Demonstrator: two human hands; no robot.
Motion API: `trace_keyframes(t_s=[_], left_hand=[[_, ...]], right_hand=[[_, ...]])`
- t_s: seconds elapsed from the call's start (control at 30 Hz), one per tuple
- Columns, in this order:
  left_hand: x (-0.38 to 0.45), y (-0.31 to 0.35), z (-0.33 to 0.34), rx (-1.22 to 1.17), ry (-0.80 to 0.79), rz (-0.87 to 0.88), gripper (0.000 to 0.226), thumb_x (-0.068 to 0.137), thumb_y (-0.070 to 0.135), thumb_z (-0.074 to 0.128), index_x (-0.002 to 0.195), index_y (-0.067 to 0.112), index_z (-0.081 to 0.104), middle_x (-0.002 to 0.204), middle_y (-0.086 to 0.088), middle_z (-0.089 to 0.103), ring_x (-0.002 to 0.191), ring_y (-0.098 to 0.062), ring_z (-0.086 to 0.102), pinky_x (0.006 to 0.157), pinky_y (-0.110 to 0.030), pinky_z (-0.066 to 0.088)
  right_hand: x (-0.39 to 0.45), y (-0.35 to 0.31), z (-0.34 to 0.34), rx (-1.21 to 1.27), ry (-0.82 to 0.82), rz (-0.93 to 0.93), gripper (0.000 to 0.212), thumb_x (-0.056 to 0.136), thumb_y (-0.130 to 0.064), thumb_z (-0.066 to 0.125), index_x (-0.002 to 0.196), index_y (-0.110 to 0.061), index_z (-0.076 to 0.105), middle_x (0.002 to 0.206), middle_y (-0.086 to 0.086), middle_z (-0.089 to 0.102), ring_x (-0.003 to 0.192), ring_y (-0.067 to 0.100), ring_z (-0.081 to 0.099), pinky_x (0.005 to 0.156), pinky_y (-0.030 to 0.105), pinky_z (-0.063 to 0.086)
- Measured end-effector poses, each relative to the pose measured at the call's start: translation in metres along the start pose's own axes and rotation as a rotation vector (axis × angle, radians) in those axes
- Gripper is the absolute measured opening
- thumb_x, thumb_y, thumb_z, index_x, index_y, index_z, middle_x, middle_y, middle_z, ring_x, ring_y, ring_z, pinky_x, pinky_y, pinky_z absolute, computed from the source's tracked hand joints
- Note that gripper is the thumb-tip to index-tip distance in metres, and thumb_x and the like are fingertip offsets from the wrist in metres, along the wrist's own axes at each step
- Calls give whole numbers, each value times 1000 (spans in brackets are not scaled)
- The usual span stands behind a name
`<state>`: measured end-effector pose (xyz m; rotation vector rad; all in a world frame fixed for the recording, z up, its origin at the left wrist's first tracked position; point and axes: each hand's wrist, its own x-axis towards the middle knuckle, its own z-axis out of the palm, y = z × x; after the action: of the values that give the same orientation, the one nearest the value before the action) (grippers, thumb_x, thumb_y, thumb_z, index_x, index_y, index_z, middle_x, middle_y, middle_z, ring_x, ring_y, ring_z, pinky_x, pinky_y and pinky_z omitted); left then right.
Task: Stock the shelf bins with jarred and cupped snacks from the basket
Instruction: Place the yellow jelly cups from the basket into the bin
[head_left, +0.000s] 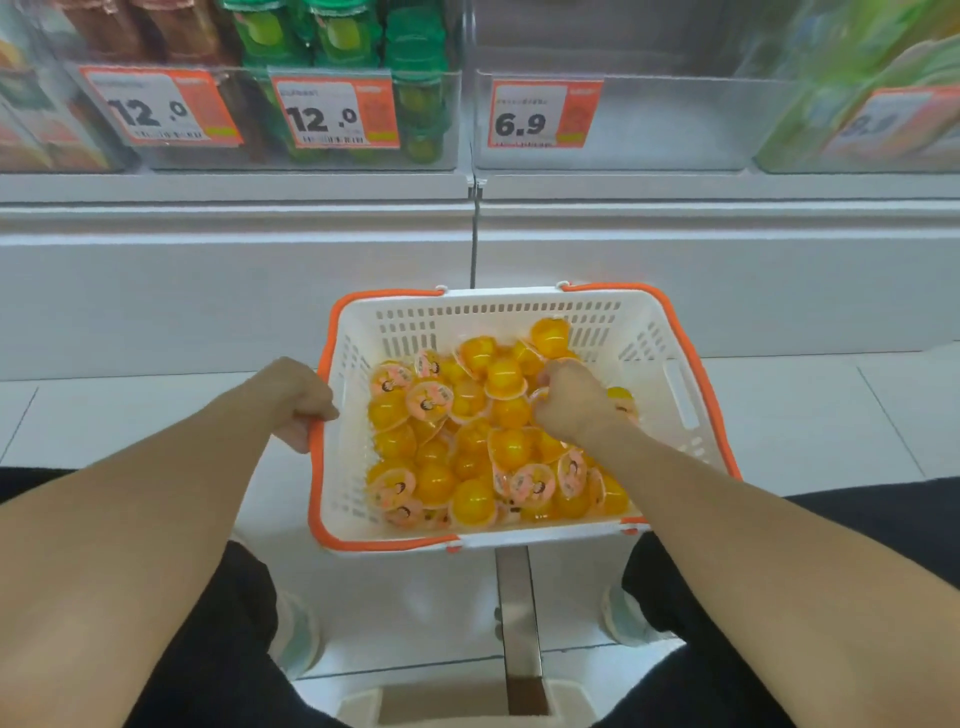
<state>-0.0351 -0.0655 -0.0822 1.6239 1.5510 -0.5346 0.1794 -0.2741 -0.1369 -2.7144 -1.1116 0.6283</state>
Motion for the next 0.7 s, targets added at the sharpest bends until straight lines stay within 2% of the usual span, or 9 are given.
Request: trace_keyframes(t_s=[0.07,0.17,0.3,0.4,0.47,0.53,0.57,0.63,0.7], left_hand=[[-6,14,11,-67,-60,21,15,99,7,57,98,-8,59,75,-13,66,79,-30,68,84,-36,53],[-4,30,25,-141,-127,11,27,100,2,54,122,-13,55,108,-23,70,99,-34,69,87,-42,56],[-7,47,34,-155,-147,38,29,99,-1,54,126,-12,54,106,-23,69,86,-32,69,84,-43,56],[-12,54,35,-145,-184,15,32,100,-1,52,130,-11,52,112,-24,68,101,-34,68,88,-44,54],[-10,57,35,-110,-190,14,30,100,1,54,128,-9,53,102,-20,71,98,-34,70,84,-41,56],[-8,62,37,131,-85,69,31,97,14,59,123,-1,56,89,-13,72,82,-27,71,68,-35,59],[-5,67,43,322,31,131,36,92,23,59,123,5,55,94,-9,70,84,-24,69,70,-34,58],[0,77,64,639,385,343,51,86,33,57,132,13,44,117,-8,58,106,-25,59,89,-39,50],[-2,89,93,599,586,698,52,90,31,53,138,14,39,129,-11,49,115,-27,51,97,-42,45]], right_hand=[[-2,-9,4,121,-172,-46,32,91,-23,62,121,-12,61,120,9,64,106,26,61,87,37,53],[-7,-19,12,140,-358,-120,36,93,-30,65,125,-14,60,123,6,63,111,24,60,91,36,52],[-8,-16,26,95,-377,-136,37,95,-29,61,130,-15,57,130,7,61,117,25,57,96,38,51],[-7,-3,32,67,-372,-90,36,95,-26,60,129,-15,57,132,7,59,117,26,57,93,36,51],[-4,7,32,51,-354,-49,34,94,-25,60,127,-15,58,129,7,59,115,26,58,91,37,52],[-2,18,30,49,-331,-7,33,93,-25,60,124,-15,59,125,7,61,110,25,59,89,38,54],[-1,24,29,56,-311,11,31,93,-25,60,122,-15,59,122,7,62,108,25,60,88,38,54],[3,34,23,72,-251,48,27,92,-22,60,117,-15,61,116,7,64,104,26,61,84,36,55],[10,41,15,70,-170,75,25,90,-19,61,115,-15,62,112,7,66,103,27,63,80,35,55]])
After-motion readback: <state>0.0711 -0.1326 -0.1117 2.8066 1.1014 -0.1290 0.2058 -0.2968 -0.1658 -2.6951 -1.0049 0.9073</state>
